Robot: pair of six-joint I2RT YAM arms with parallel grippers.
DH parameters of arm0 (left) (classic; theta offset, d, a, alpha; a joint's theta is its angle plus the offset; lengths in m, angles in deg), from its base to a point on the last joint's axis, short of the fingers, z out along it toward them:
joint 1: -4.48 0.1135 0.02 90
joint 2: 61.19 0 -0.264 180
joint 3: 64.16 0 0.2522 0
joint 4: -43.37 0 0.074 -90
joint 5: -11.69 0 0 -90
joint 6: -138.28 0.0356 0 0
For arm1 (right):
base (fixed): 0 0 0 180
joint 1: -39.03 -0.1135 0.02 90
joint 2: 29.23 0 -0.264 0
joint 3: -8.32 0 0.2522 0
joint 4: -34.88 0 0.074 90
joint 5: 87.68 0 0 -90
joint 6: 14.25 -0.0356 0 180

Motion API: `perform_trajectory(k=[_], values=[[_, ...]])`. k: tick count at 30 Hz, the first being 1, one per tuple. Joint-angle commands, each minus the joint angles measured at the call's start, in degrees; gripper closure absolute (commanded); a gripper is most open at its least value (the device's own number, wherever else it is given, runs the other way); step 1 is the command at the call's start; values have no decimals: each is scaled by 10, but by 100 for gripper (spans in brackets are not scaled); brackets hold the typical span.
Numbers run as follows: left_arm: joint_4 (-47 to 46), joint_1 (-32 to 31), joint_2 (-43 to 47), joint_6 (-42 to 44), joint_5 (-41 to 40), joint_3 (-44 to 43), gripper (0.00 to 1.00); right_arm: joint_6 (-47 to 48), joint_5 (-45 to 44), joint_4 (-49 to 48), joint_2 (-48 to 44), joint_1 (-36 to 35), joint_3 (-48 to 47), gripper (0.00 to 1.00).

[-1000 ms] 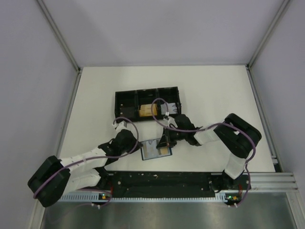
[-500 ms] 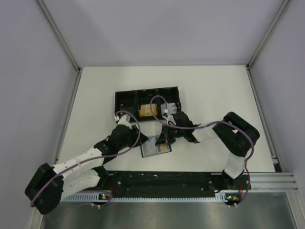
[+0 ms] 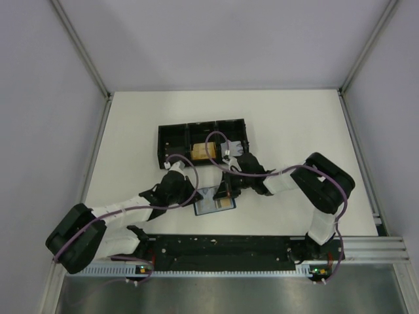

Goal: Take the credit cards out of the card holder
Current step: Remove the credit card from the card holder.

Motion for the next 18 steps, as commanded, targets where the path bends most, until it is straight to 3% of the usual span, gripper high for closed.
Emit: perform_trajectory(k=[1, 8, 18], values=[[15, 2, -20, -5, -12, -6, 98, 27, -3, 9, 0, 4, -20, 100], [77, 2, 15, -10, -33, 2, 100, 31, -7, 26, -5, 21, -18, 100], [79, 3, 8, 3, -41, -5, 100, 39, -2, 37, -5, 24, -24, 100]])
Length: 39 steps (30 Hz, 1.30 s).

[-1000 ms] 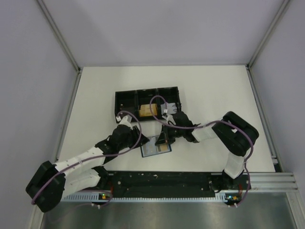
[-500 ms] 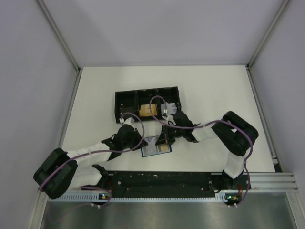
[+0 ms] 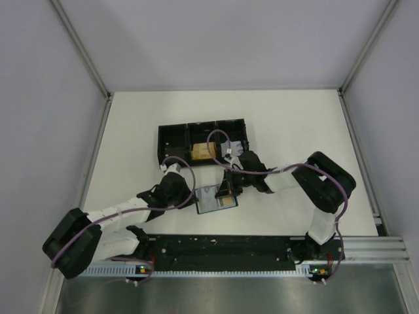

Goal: Take the credit cards out of the card holder
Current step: Remove the credit card from the card holder.

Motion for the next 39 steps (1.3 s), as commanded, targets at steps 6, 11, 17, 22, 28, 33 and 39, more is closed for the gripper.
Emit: perform_trajectory(k=[6, 11, 17, 22, 28, 33, 39], values=[[20, 1, 15, 18, 17, -14, 98, 22, -6, 14, -5, 6, -18, 100], [20, 2, 67, 29, 26, -24, 88, 23, -4, 11, -5, 5, -18, 100], [0, 2, 43, 46, 32, -50, 96, 22, -3, 9, -5, 6, -17, 100], [3, 2, -12, 61, 26, -74, 100, 22, -2, 9, -6, 6, -16, 100], [2, 2, -57, 65, 14, -69, 100, 24, 2, 8, -5, 6, -16, 100], [2, 1, -89, 52, 16, -63, 100, 17, 0, 3, -3, 6, -14, 100], [6, 2, -93, 38, 13, -46, 100, -18, -1, -30, -4, 7, -5, 97]])
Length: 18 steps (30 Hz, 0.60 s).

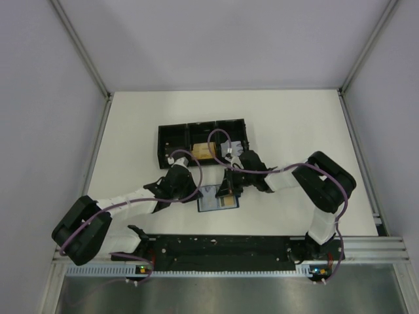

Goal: Take the credit cards out of the card holder
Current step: Remove the credit card from the card holder.

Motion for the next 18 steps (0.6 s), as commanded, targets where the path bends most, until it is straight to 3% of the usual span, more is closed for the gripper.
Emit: perform_trajectory(k=[1, 10, 14, 18], values=[[13, 0, -14, -8, -11, 19, 100, -22, -6, -43, -4, 3, -1, 95], [6, -1, -15, -14, -8, 26, 100, -51, -1, -82, 22, 3, 3, 88], [6, 0, -19, -14, -8, 27, 100, -52, 8, -90, 23, 3, 3, 100], [18, 0, -23, -16, -17, 24, 100, -37, 13, -76, 10, 18, 10, 100]])
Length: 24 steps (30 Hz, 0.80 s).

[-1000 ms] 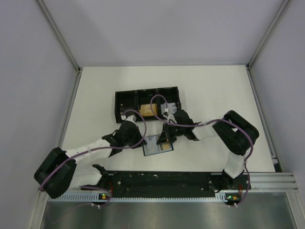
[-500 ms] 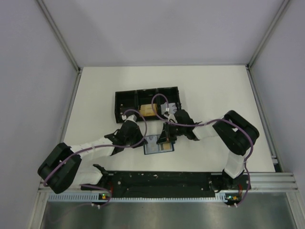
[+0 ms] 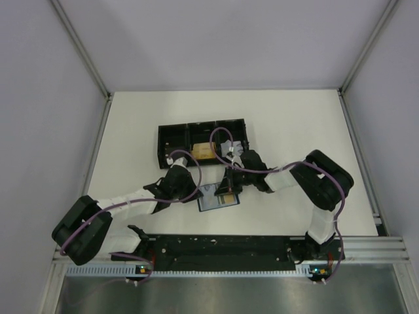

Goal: Take the credit cards out of the card holder
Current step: Remove the credit card from the card holder.

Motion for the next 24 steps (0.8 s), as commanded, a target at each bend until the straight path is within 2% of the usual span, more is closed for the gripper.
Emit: perform_trajectory(k=[1, 11, 19, 24], values=[[40, -1, -22, 2, -16, 14, 100, 14, 10, -26, -12, 21, 12, 100], [52, 5, -24, 3, -18, 12, 100, 76, 3, 66, -67, 77, 25, 100], [36, 5, 3, 7, -16, 15, 100, 72, 31, 57, -63, 80, 21, 100], [25, 5, -9, 5, -3, 16, 100, 65, 41, 50, -50, 74, 9, 89]])
